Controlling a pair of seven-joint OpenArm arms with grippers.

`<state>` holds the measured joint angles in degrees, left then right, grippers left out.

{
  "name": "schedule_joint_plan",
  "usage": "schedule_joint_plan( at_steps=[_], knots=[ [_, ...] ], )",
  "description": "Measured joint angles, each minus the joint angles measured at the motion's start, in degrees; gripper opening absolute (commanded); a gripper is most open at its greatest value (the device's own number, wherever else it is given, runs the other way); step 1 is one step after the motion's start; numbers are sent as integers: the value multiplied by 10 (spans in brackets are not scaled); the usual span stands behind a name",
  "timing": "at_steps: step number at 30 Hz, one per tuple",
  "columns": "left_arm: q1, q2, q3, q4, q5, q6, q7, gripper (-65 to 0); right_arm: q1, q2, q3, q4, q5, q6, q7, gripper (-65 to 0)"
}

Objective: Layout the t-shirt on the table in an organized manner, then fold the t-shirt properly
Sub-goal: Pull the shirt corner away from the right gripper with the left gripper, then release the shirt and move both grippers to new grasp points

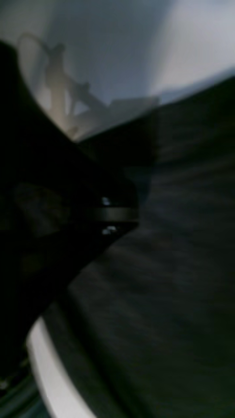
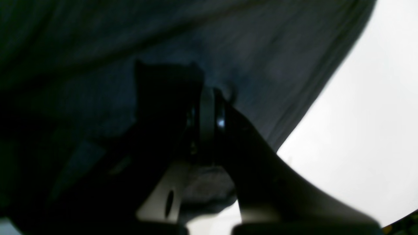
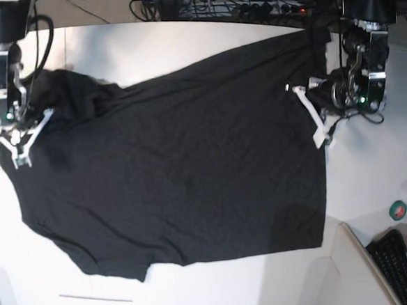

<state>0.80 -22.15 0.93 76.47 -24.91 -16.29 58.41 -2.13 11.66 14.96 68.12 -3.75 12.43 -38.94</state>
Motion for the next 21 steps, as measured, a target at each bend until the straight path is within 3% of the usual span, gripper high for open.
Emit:
schedule_joint_plan(
  at_steps=[2, 10, 15, 21],
  knots=[
    [-38, 1, 33, -42, 7, 12, -27, -650, 33, 10, 1, -47, -1, 0, 14, -650],
    [-225, 25, 144, -302, -16, 0, -179, -650, 172, 50, 1, -261, -1, -7, 148, -650],
    [-331, 68, 218, -444, -5, 9, -263, -650, 218, 54, -1, -318, -6, -6, 189, -650],
    [-428, 143, 259, -575, 3, 11, -322, -650, 217, 45, -3, -296, -4, 2, 214, -650]
  ],
)
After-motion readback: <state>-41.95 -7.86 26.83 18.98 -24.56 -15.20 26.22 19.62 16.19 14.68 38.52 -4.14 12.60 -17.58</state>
